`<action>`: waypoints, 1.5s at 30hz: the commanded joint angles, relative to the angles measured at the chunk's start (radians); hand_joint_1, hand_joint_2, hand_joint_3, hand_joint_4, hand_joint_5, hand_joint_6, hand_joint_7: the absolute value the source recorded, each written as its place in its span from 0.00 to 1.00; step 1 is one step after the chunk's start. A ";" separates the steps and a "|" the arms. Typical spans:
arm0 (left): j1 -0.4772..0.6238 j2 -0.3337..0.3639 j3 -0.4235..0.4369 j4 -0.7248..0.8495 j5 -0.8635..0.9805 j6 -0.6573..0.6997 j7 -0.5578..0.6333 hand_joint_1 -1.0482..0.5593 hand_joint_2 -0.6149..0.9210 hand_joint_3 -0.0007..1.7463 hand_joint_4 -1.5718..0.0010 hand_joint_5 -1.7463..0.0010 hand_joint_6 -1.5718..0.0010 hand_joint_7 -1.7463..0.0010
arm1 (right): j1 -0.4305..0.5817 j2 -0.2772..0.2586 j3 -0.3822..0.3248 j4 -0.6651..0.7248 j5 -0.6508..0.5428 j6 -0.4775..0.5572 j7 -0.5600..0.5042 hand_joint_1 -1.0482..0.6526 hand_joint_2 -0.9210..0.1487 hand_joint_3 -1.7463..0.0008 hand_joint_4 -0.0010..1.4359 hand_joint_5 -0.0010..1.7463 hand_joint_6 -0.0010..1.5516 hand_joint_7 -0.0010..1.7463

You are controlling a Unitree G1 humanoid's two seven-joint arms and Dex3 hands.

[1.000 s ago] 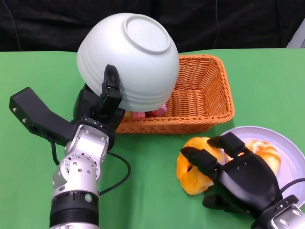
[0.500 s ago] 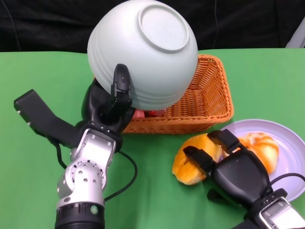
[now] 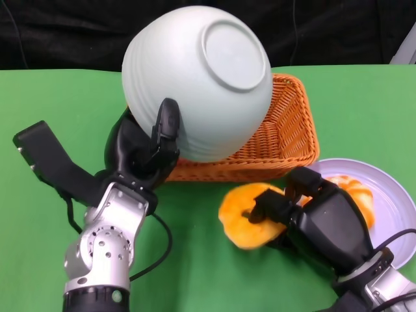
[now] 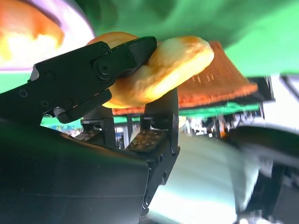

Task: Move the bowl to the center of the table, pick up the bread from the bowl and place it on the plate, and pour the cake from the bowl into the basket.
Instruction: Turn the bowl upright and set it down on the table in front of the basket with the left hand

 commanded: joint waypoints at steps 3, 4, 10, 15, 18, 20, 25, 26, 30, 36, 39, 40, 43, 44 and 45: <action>0.029 0.042 -0.045 -0.061 0.084 -0.095 -0.080 0.56 0.62 0.92 0.33 0.00 0.40 0.07 | 0.047 -0.038 -0.060 -0.141 0.047 -0.009 0.002 0.50 0.08 0.96 0.69 1.00 0.49 1.00; 0.037 0.047 -0.057 -0.070 0.107 -0.120 -0.092 0.57 0.61 0.93 0.32 0.00 0.40 0.07 | 0.064 -0.050 -0.079 -0.181 0.064 -0.017 0.016 0.50 0.08 0.96 0.68 1.00 0.49 1.00; 0.069 0.067 -0.094 -0.113 0.192 -0.194 -0.106 0.60 0.56 0.95 0.33 0.00 0.41 0.06 | 0.154 -0.103 -0.179 -0.343 0.125 -0.035 0.082 0.55 0.76 0.14 0.70 1.00 0.51 1.00; 0.107 0.134 -0.156 -0.135 0.331 -0.324 -0.152 0.58 0.60 0.91 0.33 0.00 0.45 0.02 | 0.235 -0.140 -0.275 -0.434 0.149 -0.034 0.118 0.55 0.77 0.10 0.71 1.00 0.52 0.99; 0.115 0.176 -0.182 -0.132 0.410 -0.399 -0.163 0.56 0.61 0.89 0.33 0.00 0.46 0.01 | 0.264 -0.144 -0.321 -0.469 0.163 -0.022 0.152 0.57 0.81 0.09 0.71 1.00 0.53 0.99; 0.127 0.220 -0.200 -0.135 0.465 -0.471 -0.190 0.57 0.60 0.89 0.33 0.00 0.43 0.05 | 0.290 -0.157 -0.359 -0.477 0.169 -0.018 0.164 0.58 0.82 0.08 0.72 1.00 0.55 0.96; 0.150 0.317 -0.238 -0.108 0.627 -0.697 -0.202 0.59 0.59 0.93 0.35 0.00 0.42 0.08 | 0.337 -0.168 -0.423 -0.492 0.211 -0.009 0.233 0.59 0.81 0.07 0.72 1.00 0.58 0.89; 0.159 0.341 -0.244 -0.111 0.665 -0.723 -0.195 0.59 0.59 0.93 0.35 0.00 0.42 0.07 | 0.341 -0.168 -0.433 -0.485 0.221 -0.004 0.248 0.59 0.80 0.07 0.72 1.00 0.58 0.89; 0.177 0.413 -0.266 -0.095 0.769 -0.840 -0.184 0.62 0.56 0.95 0.34 0.00 0.40 0.10 | 0.347 -0.164 -0.460 -0.467 0.248 0.026 0.314 0.58 0.76 0.13 0.72 1.00 0.57 0.91; 0.202 0.534 -0.301 -0.094 0.928 -1.002 -0.167 0.64 0.52 0.97 0.36 0.00 0.44 0.03 | 0.331 -0.164 -0.454 -0.427 0.213 0.113 0.385 0.61 0.67 0.32 0.69 1.00 0.51 0.96; 0.209 0.576 -0.308 -0.083 1.012 -1.091 -0.129 0.61 0.50 0.95 0.36 0.00 0.45 0.03 | 0.312 -0.159 -0.443 -0.384 0.209 0.130 0.394 0.62 0.64 0.36 0.68 1.00 0.52 0.92; 0.212 0.587 -0.310 -0.077 1.047 -1.126 -0.109 0.60 0.50 0.94 0.36 0.00 0.45 0.02 | 0.302 -0.156 -0.441 -0.358 0.226 0.127 0.403 0.62 0.64 0.37 0.68 1.00 0.53 0.90; 0.217 0.607 -0.317 -0.065 1.135 -1.205 -0.049 0.57 0.53 0.89 0.36 0.00 0.47 0.01 | 0.281 -0.150 -0.438 -0.303 0.270 0.123 0.430 0.63 0.58 0.36 0.65 1.00 0.57 0.80; 0.220 0.614 -0.318 -0.064 1.172 -1.230 -0.025 0.57 0.54 0.87 0.36 0.00 0.48 0.00 | 0.273 -0.151 -0.435 -0.284 0.276 0.119 0.430 0.62 0.56 0.37 0.65 0.98 0.59 0.71; 0.223 0.621 -0.318 -0.065 1.217 -1.256 0.003 0.57 0.54 0.87 0.36 0.00 0.48 0.00 | 0.266 -0.150 -0.432 -0.267 0.286 0.115 0.436 0.61 0.54 0.38 0.66 0.94 0.62 0.64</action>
